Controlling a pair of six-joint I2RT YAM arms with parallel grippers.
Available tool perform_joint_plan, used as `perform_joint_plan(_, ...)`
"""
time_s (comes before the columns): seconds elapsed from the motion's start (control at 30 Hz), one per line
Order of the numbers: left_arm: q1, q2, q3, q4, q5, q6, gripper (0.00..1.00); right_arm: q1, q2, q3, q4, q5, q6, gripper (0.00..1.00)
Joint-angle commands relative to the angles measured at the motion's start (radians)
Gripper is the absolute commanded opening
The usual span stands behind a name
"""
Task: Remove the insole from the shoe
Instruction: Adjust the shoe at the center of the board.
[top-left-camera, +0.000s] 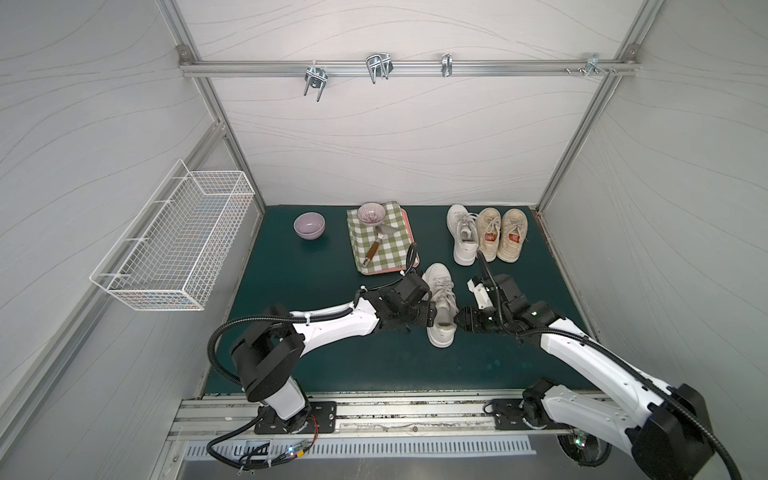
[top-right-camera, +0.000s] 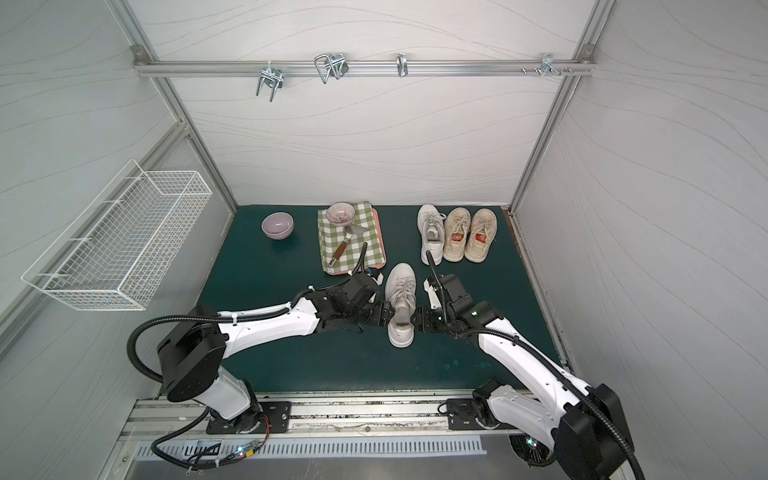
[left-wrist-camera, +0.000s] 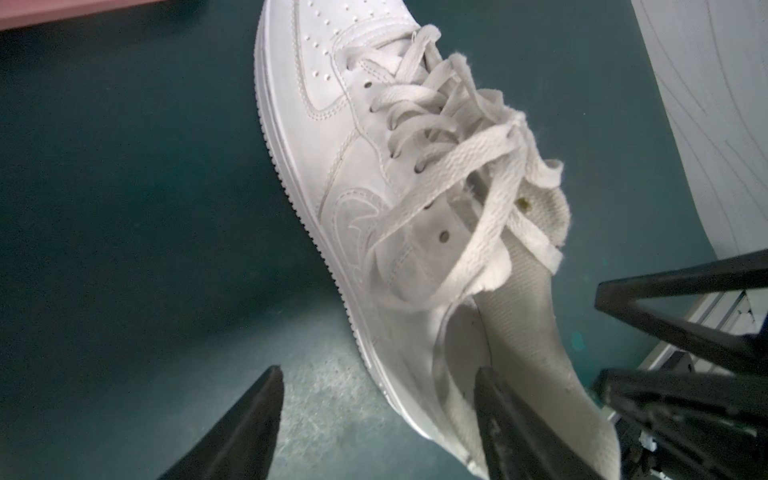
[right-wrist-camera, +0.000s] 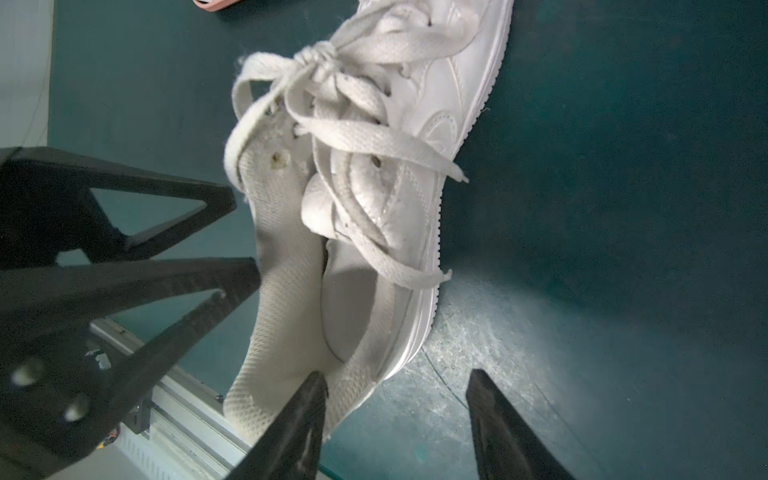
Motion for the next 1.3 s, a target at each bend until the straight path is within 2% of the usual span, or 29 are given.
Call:
perform_joint_plan(0.0, -0.006, 0.05, 0.072, 0.008, 0.0, -0.002, 0.7, -0.004, 0.036, -0.011, 0.078, -0.05, 0.011, 0.56)
perform_joint_plan(0.13, -0.005, 0.077, 0.077, 0.01, -0.019, 0.025, 0.64, 0.006, 0.072, -0.016, 0.124, -0.081, 0.011, 0.54)
perform_joint_plan(0.3, -0.004, 0.1, 0.093, -0.035, -0.082, 0.06, 0.48, 0.08, 0.119, 0.007, 0.154, -0.063, 0.007, 0.51)
perform_joint_plan(0.43, 0.007, 0.086, 0.072, -0.025, -0.071, 0.11, 0.34, 0.155, 0.168, 0.029, 0.181, -0.03, 0.028, 0.5)
perform_joint_plan(0.63, 0.051, 0.037, 0.013, -0.042, -0.088, 0.179, 0.16, 0.203, 0.188, 0.053, 0.207, -0.024, 0.051, 0.53)
perform_joint_plan(0.8, 0.109, -0.06, -0.087, -0.02, -0.029, 0.272, 0.1, 0.17, 0.091, 0.039, 0.152, 0.03, -0.001, 0.6)
perform_joint_plan(1.0, 0.111, -0.156, -0.179, -0.022, -0.037, 0.374, 0.03, -0.007, -0.023, -0.019, 0.177, -0.123, -0.056, 0.61)
perform_joint_plan(1.13, 0.111, -0.182, -0.197, -0.019, -0.003, 0.414, 0.0, -0.006, -0.006, -0.015, 0.22, -0.187, -0.091, 0.59)
perform_joint_plan(1.27, 0.111, -0.197, -0.206, -0.001, 0.045, 0.444, 0.0, 0.04, 0.009, -0.017, 0.259, -0.162, -0.094, 0.57)
